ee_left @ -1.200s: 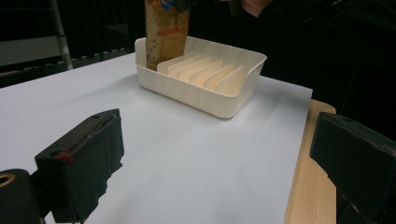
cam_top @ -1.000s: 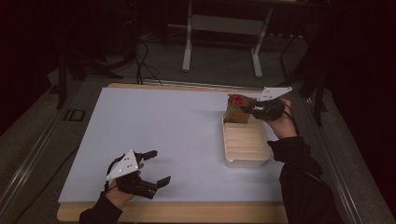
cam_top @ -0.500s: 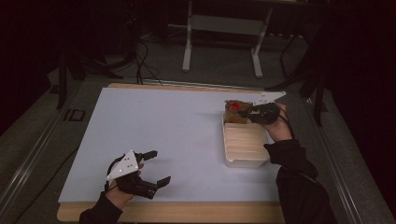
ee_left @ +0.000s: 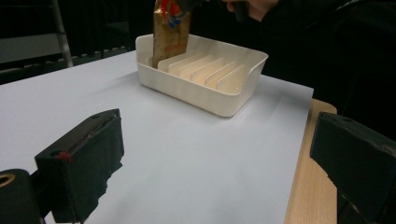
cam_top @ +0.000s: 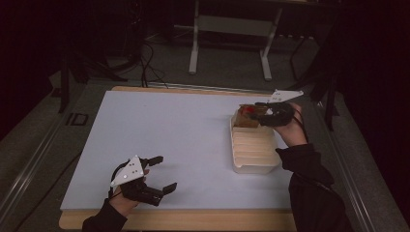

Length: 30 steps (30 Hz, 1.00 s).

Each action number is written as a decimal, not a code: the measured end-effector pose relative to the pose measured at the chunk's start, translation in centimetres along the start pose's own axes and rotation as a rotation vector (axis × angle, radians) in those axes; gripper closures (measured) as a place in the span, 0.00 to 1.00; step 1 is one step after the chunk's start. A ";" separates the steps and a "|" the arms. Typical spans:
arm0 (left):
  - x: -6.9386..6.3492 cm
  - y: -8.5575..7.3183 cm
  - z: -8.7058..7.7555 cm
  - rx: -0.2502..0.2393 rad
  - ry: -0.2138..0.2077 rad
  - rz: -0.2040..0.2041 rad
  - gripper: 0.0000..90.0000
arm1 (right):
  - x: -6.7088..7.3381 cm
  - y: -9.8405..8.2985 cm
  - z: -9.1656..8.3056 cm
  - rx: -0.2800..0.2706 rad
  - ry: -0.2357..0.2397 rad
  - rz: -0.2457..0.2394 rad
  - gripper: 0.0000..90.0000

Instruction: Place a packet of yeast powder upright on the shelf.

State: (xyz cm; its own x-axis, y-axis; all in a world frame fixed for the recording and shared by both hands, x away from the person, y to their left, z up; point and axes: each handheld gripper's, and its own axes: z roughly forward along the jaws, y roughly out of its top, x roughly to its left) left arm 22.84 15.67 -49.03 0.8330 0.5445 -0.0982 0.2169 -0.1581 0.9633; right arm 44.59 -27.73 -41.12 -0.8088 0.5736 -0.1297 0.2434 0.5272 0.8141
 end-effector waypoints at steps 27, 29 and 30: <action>-0.1 0.1 0.0 0.000 -0.005 -0.006 0.04 | 5.6 3.7 -3.8 -0.105 0.059 0.100 0.14; -0.1 0.1 0.0 0.000 -0.004 -0.006 0.04 | 6.1 3.5 -4.1 -0.117 0.064 0.110 0.12; -0.1 0.1 0.0 0.002 -0.005 -0.005 0.04 | 6.4 3.4 -4.2 -0.121 0.063 0.115 0.12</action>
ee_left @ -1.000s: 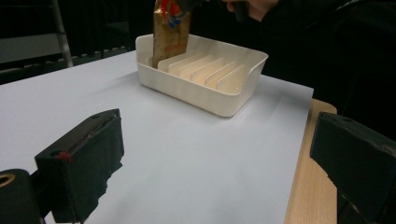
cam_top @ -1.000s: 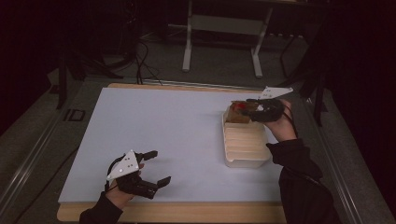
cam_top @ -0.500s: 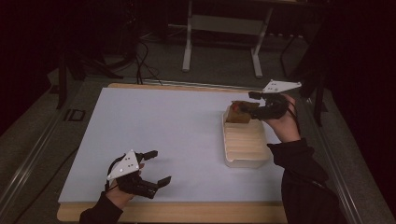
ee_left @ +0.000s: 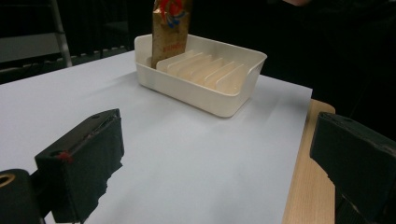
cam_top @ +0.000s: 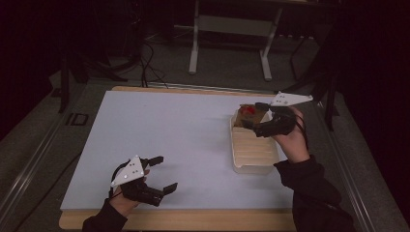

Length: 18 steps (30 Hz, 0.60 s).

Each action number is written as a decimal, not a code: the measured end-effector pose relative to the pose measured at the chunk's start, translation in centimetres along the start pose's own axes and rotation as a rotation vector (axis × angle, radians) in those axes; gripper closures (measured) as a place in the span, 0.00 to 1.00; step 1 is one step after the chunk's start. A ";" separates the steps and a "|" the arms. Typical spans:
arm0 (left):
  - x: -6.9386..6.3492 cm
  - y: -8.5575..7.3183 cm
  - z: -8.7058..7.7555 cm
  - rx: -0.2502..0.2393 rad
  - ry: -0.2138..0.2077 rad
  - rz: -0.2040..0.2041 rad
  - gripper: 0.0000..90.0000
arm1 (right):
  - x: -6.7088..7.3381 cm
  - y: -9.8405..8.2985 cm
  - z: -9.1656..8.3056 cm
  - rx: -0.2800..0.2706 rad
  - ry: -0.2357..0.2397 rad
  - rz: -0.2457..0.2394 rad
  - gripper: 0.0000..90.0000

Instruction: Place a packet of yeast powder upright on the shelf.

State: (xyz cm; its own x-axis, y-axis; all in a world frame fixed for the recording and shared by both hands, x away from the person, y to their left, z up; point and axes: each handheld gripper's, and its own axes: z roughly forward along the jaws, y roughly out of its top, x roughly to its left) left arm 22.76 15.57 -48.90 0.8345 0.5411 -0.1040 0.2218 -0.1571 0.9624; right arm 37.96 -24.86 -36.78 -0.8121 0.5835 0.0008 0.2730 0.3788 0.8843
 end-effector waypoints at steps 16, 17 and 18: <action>-0.1 0.1 0.0 -0.001 -0.003 0.007 0.04 | 4.4 -2.1 -0.9 -0.041 0.043 -0.016 0.12; -0.1 0.1 0.0 0.000 -0.002 0.006 0.04 | 4.6 -2.3 -0.9 -0.042 0.051 -0.015 0.12; -0.1 0.1 0.0 -0.001 -0.003 0.003 0.04 | 4.8 -2.4 -0.9 -0.041 0.054 -0.017 0.12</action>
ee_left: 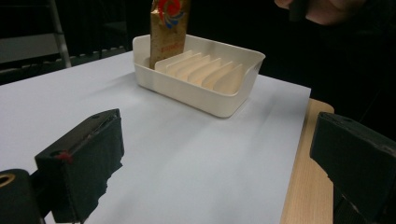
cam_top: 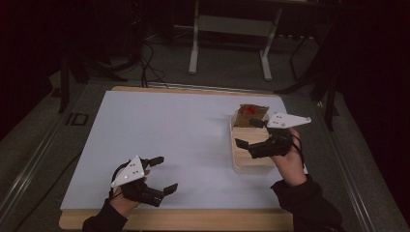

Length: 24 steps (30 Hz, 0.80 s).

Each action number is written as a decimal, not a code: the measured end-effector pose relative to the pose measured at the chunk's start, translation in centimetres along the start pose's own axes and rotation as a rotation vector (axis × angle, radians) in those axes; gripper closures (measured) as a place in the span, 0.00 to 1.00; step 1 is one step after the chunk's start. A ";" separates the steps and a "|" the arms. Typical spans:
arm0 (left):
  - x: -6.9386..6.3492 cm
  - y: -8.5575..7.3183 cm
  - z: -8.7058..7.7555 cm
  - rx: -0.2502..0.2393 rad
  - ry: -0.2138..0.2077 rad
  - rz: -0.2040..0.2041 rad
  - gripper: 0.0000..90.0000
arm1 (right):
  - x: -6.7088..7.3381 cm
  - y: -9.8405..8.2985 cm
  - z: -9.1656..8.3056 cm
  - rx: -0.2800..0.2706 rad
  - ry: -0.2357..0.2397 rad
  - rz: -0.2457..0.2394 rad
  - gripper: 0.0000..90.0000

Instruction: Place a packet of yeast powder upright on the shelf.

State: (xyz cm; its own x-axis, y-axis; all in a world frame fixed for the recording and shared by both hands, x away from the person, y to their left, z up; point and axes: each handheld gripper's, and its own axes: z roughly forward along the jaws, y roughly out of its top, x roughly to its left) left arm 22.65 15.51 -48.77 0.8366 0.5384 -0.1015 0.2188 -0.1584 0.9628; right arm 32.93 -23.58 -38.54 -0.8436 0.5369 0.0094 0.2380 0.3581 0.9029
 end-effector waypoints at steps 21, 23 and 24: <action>-0.1 0.0 0.0 0.004 -0.002 0.005 0.04 | 4.9 -5.1 -0.7 -0.004 0.034 -0.003 0.13; -0.1 0.0 0.0 0.004 -0.002 0.005 0.04 | 5.3 -5.4 -0.9 -0.006 0.031 -0.007 0.13; -0.1 0.0 0.0 0.004 -0.003 0.005 0.04 | 5.4 -5.6 -0.9 -0.009 0.036 -0.010 0.13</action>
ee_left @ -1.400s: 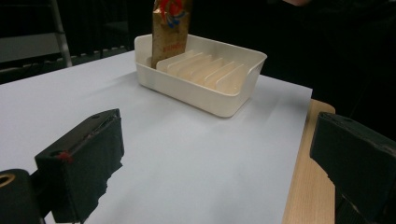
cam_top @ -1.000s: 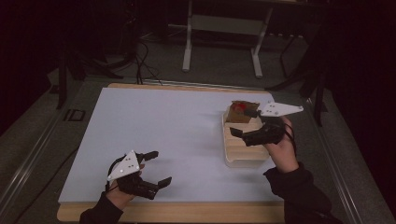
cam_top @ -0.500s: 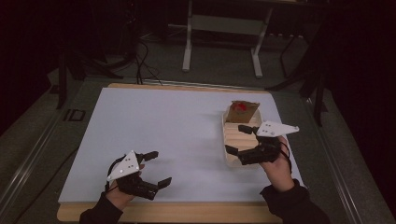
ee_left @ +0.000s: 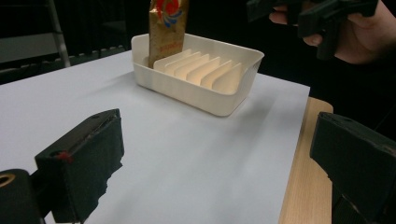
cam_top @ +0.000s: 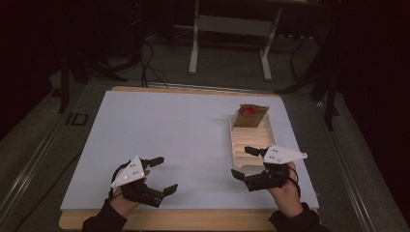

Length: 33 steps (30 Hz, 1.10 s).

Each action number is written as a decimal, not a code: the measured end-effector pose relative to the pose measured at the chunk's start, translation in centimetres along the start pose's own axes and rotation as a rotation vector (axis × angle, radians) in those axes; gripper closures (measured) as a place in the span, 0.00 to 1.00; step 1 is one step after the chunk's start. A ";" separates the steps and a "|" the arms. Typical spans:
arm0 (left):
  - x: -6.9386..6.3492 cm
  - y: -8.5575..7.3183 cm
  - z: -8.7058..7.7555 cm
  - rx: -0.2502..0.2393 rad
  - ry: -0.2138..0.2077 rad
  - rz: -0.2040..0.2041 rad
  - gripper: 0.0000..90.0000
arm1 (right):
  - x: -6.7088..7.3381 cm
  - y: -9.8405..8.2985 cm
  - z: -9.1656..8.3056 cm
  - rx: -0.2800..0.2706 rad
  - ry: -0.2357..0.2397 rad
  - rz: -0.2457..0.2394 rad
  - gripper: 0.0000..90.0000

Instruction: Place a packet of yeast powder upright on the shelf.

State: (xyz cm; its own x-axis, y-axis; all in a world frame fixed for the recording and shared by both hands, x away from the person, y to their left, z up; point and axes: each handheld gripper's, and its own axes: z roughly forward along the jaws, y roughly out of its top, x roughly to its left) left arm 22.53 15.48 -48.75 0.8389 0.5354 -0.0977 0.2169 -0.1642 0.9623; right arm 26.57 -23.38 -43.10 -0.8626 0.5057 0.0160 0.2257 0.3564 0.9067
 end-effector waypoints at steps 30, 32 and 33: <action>-0.2 -0.1 0.0 0.008 0.000 0.010 0.04 | 1.1 -4.8 -1.1 0.059 -0.033 0.007 0.14; -0.2 -0.1 0.0 0.007 0.000 0.009 0.04 | 1.0 -4.9 -1.2 0.054 -0.036 0.005 0.14; -0.1 -0.2 0.0 0.008 0.001 0.008 0.04 | 1.0 -4.9 -1.2 0.052 -0.038 0.008 0.14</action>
State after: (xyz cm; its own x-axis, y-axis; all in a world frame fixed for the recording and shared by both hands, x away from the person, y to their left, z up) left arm 22.37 15.46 -48.89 0.8403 0.5346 -0.0897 0.2141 -0.1754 0.9609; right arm 24.09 -25.60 -47.01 -0.8430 0.5378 0.0056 0.2563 0.3925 0.8833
